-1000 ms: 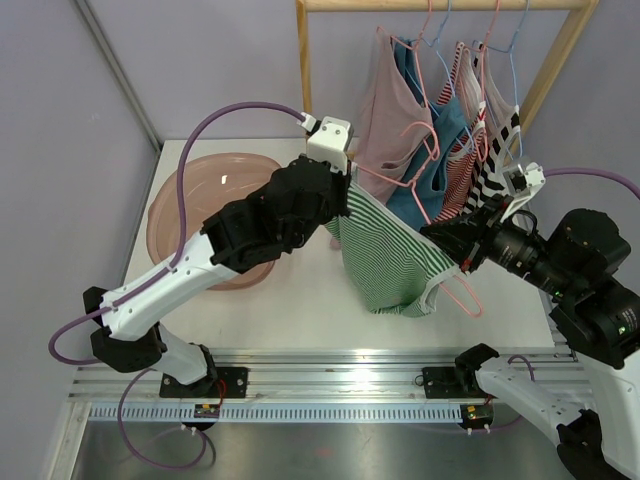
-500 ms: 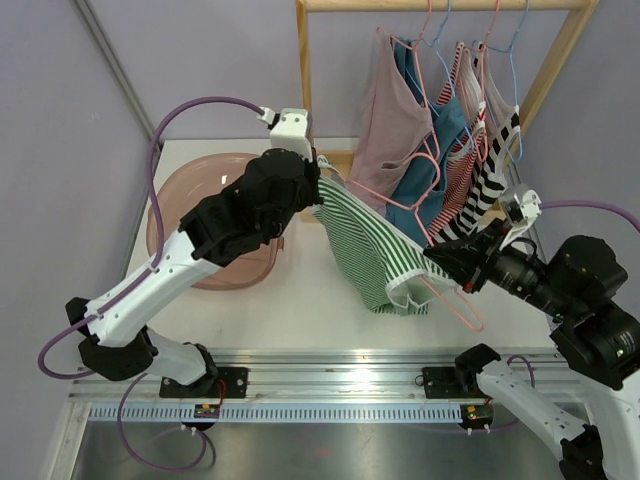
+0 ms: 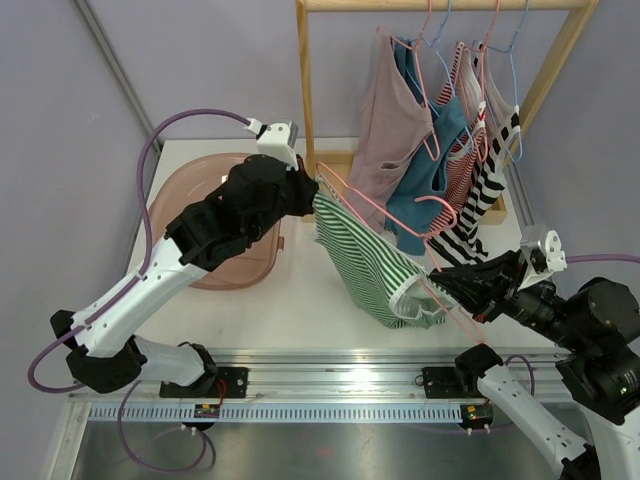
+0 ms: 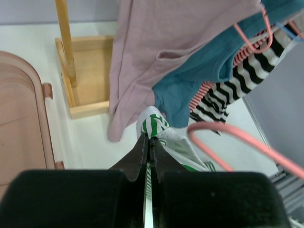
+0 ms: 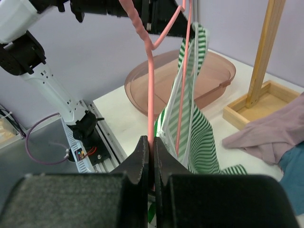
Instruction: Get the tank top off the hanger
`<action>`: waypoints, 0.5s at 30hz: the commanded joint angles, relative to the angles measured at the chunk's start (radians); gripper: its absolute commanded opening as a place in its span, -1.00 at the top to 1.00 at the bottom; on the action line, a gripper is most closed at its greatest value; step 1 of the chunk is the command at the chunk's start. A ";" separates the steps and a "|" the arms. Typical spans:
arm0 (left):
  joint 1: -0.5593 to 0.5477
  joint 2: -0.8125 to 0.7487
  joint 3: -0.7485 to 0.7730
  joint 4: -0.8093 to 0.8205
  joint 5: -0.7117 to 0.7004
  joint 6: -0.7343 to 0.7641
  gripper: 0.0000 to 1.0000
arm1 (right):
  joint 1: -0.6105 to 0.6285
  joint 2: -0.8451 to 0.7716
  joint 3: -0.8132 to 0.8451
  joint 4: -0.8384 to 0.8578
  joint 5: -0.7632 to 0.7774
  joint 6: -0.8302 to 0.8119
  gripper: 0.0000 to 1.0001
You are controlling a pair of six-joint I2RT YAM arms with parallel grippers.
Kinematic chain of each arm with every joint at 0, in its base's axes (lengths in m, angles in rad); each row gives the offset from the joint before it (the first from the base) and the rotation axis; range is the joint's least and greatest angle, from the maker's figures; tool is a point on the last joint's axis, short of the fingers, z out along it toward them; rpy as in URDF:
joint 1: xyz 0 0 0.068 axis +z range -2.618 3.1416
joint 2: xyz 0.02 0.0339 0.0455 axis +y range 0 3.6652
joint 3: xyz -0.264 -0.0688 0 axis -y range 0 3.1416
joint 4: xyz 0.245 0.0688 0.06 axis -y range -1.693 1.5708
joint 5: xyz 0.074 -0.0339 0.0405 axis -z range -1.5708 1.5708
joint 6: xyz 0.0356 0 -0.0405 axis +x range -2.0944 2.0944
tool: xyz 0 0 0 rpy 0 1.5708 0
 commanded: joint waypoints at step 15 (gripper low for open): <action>-0.140 -0.232 -0.346 0.341 0.427 0.070 1.00 | 0.005 0.151 -0.256 0.946 0.063 0.356 1.00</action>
